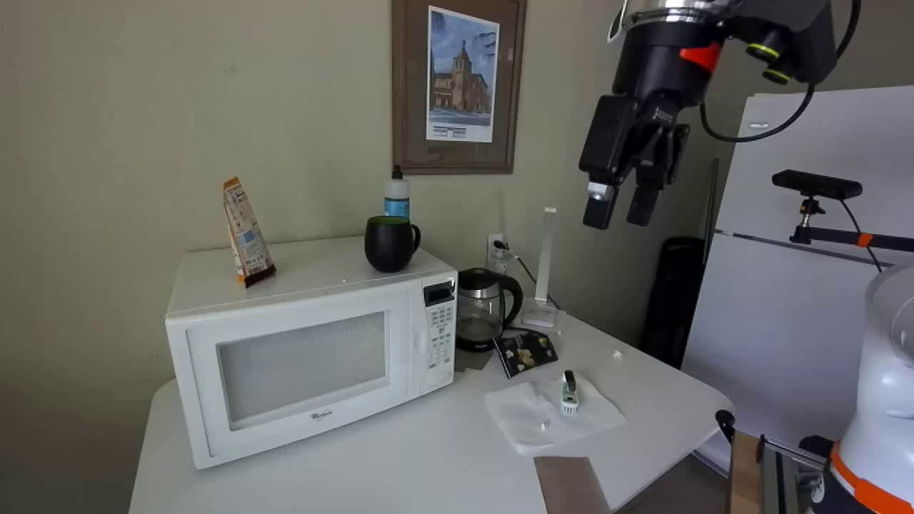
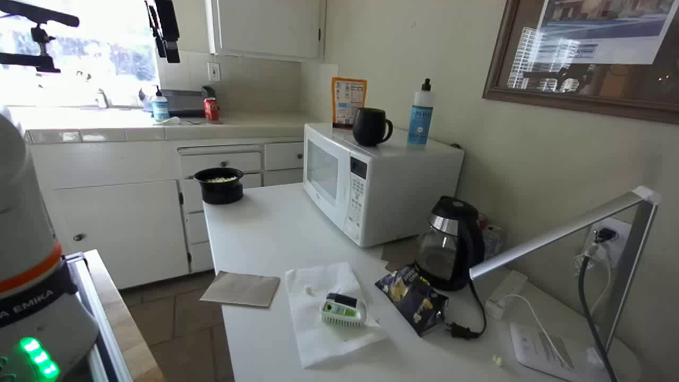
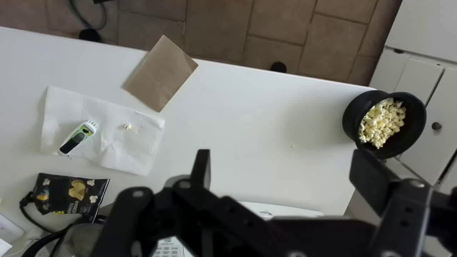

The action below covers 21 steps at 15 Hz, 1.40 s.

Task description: Press the black switch on the kettle

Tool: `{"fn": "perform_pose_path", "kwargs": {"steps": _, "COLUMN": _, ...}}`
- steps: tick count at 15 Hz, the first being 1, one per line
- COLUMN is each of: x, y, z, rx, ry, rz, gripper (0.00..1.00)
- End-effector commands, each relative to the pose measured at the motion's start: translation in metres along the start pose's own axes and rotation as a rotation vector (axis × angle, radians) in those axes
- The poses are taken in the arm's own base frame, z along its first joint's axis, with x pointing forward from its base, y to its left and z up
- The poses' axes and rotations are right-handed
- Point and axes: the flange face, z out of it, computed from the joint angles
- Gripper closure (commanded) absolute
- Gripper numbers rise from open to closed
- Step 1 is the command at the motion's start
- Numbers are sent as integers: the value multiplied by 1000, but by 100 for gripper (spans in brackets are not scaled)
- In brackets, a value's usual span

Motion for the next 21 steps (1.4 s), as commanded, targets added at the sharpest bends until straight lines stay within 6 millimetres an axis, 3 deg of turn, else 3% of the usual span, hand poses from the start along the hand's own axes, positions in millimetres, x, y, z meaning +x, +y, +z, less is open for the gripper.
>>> {"fn": "perform_pose_path", "kwargs": {"steps": 1, "x": 0, "y": 0, "z": -1, "rx": -1, "ry": -1, "rz": 0, "gripper": 0}}
{"fn": "perform_pose_path", "kwargs": {"steps": 6, "x": 0, "y": 0, "z": -1, "rx": -1, "ry": -1, "rz": 0, "gripper": 0}}
{"fn": "perform_pose_path", "kwargs": {"steps": 9, "x": 29, "y": 24, "z": -6, "rx": 46, "ry": 75, "rz": 76, "gripper": 0}}
{"fn": "perform_pose_path", "kwargs": {"steps": 14, "x": 107, "y": 123, "z": -3, "rx": 161, "ry": 162, "rz": 203, "gripper": 0}}
{"fn": "perform_pose_path", "kwargs": {"steps": 18, "x": 165, "y": 216, "z": 25, "rx": 219, "ry": 164, "rz": 227, "gripper": 0}}
{"fn": "perform_pose_path", "kwargs": {"steps": 21, "x": 201, "y": 273, "z": 53, "rx": 234, "ry": 171, "rz": 224, "gripper": 0}}
